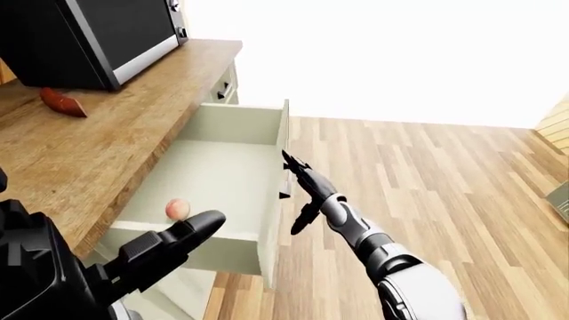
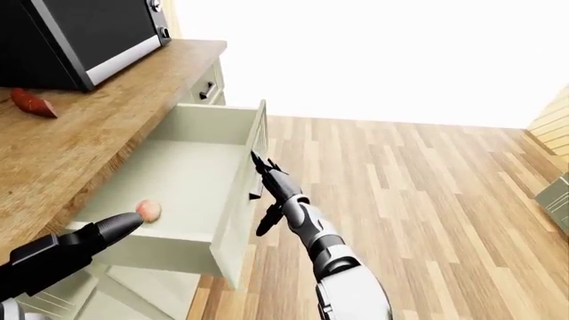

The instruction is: Close the right drawer.

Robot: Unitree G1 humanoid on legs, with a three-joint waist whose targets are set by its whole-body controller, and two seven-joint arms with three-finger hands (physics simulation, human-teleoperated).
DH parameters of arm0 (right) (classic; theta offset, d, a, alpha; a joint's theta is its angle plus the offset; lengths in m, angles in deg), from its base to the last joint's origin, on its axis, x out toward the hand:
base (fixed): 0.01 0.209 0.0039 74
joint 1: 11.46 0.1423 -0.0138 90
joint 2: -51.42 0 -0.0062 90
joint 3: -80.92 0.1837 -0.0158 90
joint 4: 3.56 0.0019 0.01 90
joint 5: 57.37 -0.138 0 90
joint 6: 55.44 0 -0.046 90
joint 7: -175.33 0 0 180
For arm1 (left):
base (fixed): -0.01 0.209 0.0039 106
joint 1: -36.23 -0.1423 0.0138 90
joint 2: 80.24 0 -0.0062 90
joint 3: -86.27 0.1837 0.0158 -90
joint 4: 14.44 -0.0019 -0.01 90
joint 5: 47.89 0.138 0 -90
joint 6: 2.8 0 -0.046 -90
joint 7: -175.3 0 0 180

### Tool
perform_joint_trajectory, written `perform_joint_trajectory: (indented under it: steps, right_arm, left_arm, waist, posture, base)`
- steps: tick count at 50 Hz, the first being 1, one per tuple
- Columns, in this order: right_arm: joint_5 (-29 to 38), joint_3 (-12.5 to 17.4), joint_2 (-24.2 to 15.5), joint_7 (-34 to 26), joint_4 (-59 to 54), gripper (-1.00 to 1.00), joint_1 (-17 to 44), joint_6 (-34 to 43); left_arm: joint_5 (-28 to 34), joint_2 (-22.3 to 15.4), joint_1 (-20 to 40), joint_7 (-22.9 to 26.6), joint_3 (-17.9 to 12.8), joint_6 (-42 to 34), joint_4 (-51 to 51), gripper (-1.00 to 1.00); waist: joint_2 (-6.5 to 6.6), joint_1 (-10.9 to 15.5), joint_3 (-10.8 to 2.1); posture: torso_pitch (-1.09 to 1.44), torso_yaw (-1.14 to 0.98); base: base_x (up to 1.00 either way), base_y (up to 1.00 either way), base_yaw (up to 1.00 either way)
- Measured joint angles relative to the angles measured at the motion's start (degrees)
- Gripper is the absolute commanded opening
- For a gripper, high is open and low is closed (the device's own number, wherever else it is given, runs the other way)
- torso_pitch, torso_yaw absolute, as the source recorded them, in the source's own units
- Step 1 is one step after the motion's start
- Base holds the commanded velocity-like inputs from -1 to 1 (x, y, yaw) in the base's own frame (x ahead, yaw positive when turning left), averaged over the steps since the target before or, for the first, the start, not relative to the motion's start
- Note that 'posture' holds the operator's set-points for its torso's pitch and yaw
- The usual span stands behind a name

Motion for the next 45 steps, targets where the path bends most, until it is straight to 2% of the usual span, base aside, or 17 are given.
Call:
perform_joint_trajectory:
  steps: [27,45]
  right_arm:
    - [3.2,0.5,1.5,-2.6,-2.3,1.00,2.9,1.1]
    - [4.8,0.2,4.5,-2.8,-2.1,1.00,3.8,3.2]
  left_arm:
    - [-0.3,0.2,-0.1,0.0,-0.4,0.2,0.0,1.00]
    - [-0.8,0.0,0.4,0.3,-1.2,-0.2,0.0,1.00]
  waist:
    - [0.34,-0.5,-0.13]
    - [0.52,-0.5,-0.23]
  posture:
    - [0.00,0.00]
    - [0.00,0.00]
  base:
    - [0.00,0.00,0.00]
    - [0.00,0.00,0.00]
